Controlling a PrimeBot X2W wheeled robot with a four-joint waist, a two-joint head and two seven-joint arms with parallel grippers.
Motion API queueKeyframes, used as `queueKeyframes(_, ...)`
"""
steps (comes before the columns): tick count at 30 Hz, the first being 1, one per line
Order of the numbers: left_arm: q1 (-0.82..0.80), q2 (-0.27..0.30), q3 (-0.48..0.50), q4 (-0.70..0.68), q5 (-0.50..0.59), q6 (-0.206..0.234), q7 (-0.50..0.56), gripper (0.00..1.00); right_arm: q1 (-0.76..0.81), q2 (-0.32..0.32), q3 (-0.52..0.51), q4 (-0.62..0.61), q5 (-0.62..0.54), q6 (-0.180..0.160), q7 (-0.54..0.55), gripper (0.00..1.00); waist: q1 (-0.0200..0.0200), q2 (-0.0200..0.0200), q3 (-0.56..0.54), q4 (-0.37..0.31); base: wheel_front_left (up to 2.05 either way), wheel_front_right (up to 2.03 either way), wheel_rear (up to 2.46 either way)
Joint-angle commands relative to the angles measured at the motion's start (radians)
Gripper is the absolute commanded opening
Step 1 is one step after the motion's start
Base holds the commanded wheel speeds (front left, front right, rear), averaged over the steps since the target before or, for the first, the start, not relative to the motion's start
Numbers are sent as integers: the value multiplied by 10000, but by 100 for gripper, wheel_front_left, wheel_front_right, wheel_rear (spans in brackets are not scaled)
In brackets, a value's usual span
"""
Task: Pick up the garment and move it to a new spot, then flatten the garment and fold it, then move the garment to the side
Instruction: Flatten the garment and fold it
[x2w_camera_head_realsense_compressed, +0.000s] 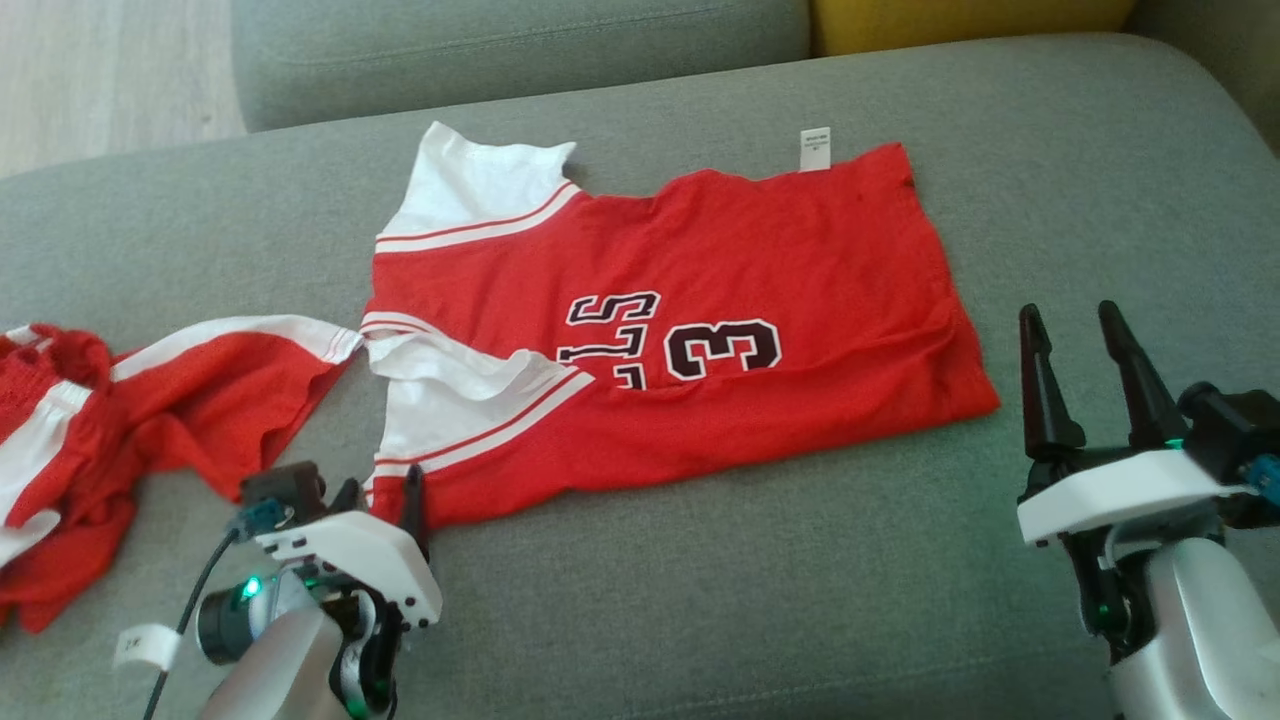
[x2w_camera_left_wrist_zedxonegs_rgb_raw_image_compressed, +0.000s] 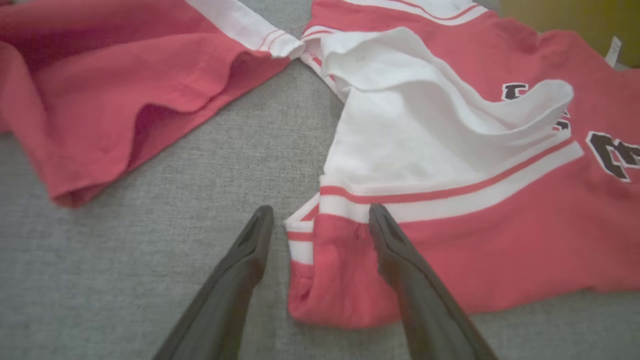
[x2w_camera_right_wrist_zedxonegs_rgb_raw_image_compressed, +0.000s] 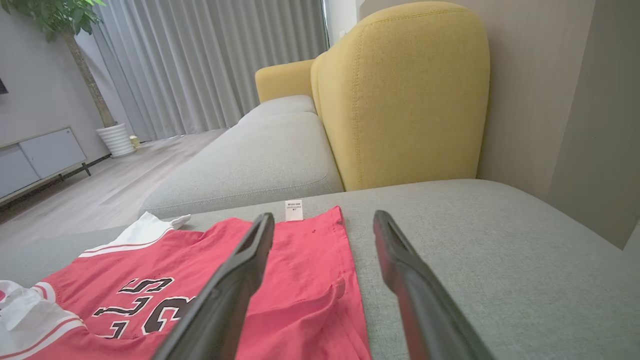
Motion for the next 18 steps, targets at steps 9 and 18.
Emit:
queueKeyframes(9, -575, 198, -278, 411, -87, -823, 1110, 0, -302, 105, -80, -409, -232, 35, 7, 100, 0, 0, 101, -95, 0, 0, 0)
queueKeyframes(18, -944, 429, 97, -285, 41, -527, -210, 0, -390, 517, -570, 351, -368, 35, 904, 100, 0, 0, 243, 221, 0, 0, 0)
